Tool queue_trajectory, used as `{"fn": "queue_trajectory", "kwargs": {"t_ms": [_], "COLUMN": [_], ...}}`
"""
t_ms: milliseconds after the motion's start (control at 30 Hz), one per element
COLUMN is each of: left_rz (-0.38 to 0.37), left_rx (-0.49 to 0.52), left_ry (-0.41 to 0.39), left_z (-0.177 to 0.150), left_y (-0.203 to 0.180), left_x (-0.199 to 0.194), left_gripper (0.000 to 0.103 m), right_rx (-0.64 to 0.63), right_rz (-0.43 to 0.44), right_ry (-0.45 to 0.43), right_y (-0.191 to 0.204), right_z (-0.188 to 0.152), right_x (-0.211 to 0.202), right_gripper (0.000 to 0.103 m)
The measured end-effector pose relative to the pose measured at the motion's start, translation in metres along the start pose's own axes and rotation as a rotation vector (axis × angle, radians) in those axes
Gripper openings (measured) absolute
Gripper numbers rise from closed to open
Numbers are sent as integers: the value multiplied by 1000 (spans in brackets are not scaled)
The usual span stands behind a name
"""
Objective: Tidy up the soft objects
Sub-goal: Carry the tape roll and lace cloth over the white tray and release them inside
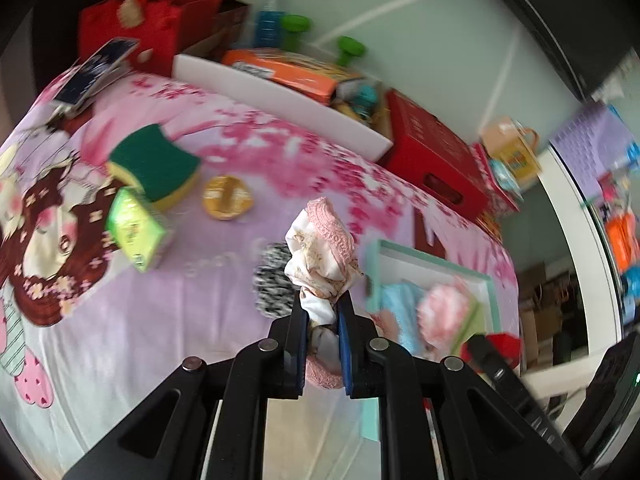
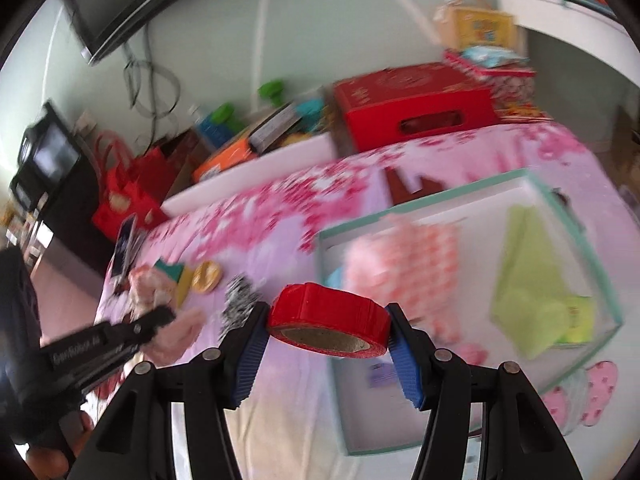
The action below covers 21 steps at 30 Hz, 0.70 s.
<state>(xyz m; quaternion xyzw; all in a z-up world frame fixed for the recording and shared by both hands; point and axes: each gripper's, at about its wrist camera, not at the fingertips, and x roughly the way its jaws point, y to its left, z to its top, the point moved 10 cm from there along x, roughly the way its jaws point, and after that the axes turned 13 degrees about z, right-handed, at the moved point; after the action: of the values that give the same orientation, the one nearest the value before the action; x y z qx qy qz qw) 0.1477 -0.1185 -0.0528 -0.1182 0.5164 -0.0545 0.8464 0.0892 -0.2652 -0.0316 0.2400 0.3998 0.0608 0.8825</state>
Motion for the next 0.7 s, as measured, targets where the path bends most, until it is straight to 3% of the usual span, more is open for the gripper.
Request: {"fn": "queue_trajectory", "kwargs": {"t_ms": [167, 333, 700], "left_rz": [-33, -60, -25], "left_rx": [111, 214, 392], "left_ry": [5, 26, 90], "left_z": [-18, -41, -88], "left_y": [-41, -78, -122], "left_x": [0, 3, 33], "left_gripper": [14, 14, 14], "right_rx": [95, 203, 275], "right_rz": [-103, -188, -221], "right_ry": [-85, -97, -103], "right_y": [-52, -105, -143], "right_z": [11, 6, -2], "right_x": [-32, -46, -58], "right_gripper": [61, 61, 61]}}
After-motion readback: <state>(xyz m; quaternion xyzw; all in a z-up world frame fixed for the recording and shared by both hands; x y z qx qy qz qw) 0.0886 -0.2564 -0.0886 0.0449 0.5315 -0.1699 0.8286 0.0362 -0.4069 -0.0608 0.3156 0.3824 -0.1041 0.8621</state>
